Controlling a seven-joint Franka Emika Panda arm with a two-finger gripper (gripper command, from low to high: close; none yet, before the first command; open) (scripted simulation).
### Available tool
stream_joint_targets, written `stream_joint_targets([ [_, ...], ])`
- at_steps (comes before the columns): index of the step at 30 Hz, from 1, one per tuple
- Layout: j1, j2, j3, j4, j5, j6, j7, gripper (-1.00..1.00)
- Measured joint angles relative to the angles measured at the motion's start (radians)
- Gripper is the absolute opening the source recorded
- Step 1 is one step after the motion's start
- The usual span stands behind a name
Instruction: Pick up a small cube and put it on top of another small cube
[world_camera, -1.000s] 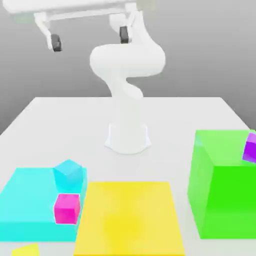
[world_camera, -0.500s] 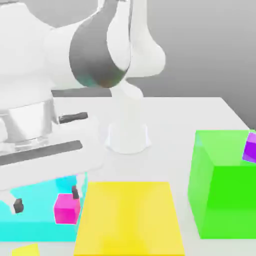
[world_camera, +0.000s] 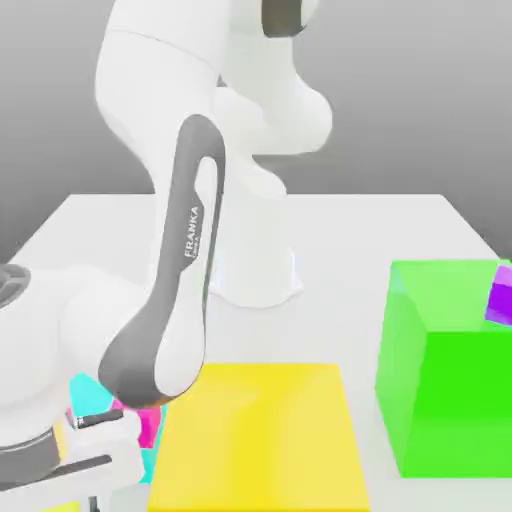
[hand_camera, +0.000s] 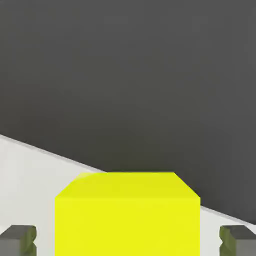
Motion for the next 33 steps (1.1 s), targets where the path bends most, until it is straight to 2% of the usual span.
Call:
stream_joint_targets([
  [4, 0.001, 0.000, -0.001, 0.000, 0.000, -0.001, -0.001, -1.00],
  [7, 0.036, -0.095, -0.048, -0.024, -0.052, -0.070, 0.035, -1.00],
  [17, 0.091, -0.367, -0.149, -0.211, -0.119, -0.180, 0.205, -1.00],
  [23, 0.128, -0.557, -0.177, -0.336, -0.248, -0.215, 0.373, -1.00],
  [27, 0.157, -0.679, -0.126, -0.395, -0.395, -0.236, 0.517, -1.00],
  [31, 0.177, -0.594, -0.117, -0.424, -0.360, -0.120, 0.497, -1.00],
  [32, 0.174, -0.562, -0.113, -0.430, -0.338, -0.083, 0.481, 1.00],
  [33, 0.174, -0.562, -0.113, -0.430, -0.338, -0.083, 0.481, 1.00],
])
